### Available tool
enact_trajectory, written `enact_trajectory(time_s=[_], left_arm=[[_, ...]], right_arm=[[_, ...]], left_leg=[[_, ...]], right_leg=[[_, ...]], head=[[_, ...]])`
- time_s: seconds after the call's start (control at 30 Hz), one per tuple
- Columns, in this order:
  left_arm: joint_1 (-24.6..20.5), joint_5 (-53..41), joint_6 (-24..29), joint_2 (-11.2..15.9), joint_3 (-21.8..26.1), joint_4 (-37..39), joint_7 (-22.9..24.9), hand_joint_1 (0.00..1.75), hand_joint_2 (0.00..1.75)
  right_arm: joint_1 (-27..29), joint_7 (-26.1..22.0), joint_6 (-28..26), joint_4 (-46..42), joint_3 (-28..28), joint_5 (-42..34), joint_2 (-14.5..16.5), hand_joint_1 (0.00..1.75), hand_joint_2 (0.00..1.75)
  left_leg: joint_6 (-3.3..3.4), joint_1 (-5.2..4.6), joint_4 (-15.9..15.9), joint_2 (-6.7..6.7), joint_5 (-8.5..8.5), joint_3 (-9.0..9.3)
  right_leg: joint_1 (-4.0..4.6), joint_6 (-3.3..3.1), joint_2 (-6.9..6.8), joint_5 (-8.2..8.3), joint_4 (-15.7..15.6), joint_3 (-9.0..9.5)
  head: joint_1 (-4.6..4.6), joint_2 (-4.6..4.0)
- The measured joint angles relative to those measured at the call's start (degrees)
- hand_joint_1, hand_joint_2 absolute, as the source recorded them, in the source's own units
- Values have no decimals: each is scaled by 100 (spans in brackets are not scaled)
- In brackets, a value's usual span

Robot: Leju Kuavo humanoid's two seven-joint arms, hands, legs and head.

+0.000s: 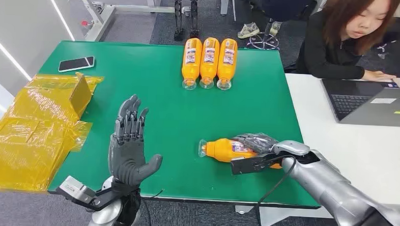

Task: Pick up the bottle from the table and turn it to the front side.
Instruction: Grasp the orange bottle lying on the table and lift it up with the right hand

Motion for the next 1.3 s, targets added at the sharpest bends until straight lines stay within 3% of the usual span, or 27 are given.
enact_trajectory(time_s=[0.23, 0.37, 0.53, 0.63, 0.77, 0.97, 1.13, 1.3], left_arm=[[80, -1, -21, 30, 0, 0, 0, 0, 175], [150, -48, -23, 48, 1, -2, 0, 0, 175], [228, -161, 16, 42, 33, -2, 0, 0, 175], [228, -250, -20, 13, 61, -2, 0, 0, 175], [221, -324, -84, -46, 97, -2, 0, 0, 175], [161, -311, 19, -65, 127, 37, 0, 0, 175], [61, -220, 35, -91, 198, 154, 0, 0, 175], [-21, 44, -388, -160, 272, 316, 0, 0, 175]], right_arm=[[137, 97, -375, -253, 122, -83, -165, 175, 175], [464, 368, -1174, -917, 43, 81, -391, 175, 175], [1144, 988, -2704, -1932, -475, 1565, -414, 175, 175], [1564, 1382, -3121, -2698, -1019, 2588, -289, 175, 175], [2202, 1562, -3289, -3784, -1738, 3283, -172, 175, 175], [2790, 1371, -3465, -4722, -2435, 3478, -138, 175, 175], [3028, 1287, -3515, -5019, -2615, 3752, 141, 175, 175], [3258, 1284, -3562, -5104, -2628, 3925, 523, 175, 175]], left_leg=[[1, 0, 3, -2, 0, 12], [1, 0, 5, -7, 0, 12], [0, 0, 3, -5, 1, -22], [-1, 1, 1, -4, 1, -26], [-1, 1, -6, -24, 1, -34], [-1, 0, -9, -22, 0, -39], [-1, -1, -9, -22, 0, -38], [-2, 1, -9, -22, 1, -37]], right_leg=[[-1, 5, -1, 3, -3, 16], [-1, 7, -4, 4, -4, 20], [-1, 4, -2, 6, 4, -15], [0, 0, -1, 5, 5, -27], [1, -4, -19, -6, 5, -33], [-1, -7, -17, -8, 4, -35], [-1, -7, -16, -8, 3, -35], [0, -8, -16, -8, 5, -36]], head=[[-1, 0], [-1, 0], [-1, 0], [-3, 0], [-3, 0], [-2, 0], [-2, 0], [-3, 0]])
